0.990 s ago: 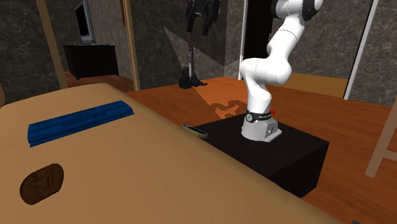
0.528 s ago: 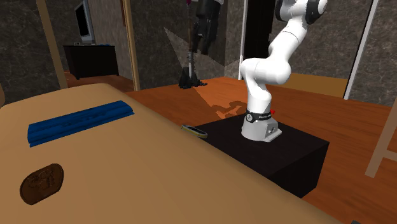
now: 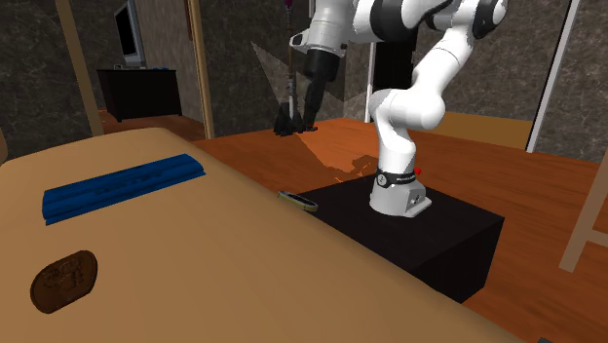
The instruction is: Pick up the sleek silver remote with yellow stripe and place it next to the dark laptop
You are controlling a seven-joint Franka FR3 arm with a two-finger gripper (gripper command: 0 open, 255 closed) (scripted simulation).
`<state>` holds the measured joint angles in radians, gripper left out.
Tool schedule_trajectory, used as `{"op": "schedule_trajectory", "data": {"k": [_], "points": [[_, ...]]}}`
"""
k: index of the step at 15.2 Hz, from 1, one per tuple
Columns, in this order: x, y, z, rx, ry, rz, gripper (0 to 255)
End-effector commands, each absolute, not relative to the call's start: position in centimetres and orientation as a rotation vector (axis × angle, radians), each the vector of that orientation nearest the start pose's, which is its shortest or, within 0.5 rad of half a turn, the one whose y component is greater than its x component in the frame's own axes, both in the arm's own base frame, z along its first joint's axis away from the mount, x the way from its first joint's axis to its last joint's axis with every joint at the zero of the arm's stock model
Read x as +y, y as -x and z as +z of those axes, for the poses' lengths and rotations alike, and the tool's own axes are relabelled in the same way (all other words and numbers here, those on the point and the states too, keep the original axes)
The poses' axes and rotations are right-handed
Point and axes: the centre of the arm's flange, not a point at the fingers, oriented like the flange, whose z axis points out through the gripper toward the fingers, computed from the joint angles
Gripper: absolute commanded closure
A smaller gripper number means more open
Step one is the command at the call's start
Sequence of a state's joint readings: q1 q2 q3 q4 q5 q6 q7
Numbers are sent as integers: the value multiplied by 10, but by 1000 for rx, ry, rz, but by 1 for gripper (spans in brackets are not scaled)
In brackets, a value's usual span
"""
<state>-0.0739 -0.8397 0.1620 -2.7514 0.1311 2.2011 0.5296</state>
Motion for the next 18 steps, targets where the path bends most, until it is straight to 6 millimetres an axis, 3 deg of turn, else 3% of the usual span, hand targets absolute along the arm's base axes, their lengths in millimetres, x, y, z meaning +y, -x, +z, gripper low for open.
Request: {"op": "schedule_trajectory", "data": {"k": [1,8,18], "points": [[40,-326,448,949,2845,-435,0],[71,-346,365,1364,2541,-460,0],[76,-364,321,1396,2513,-462,0]]}}
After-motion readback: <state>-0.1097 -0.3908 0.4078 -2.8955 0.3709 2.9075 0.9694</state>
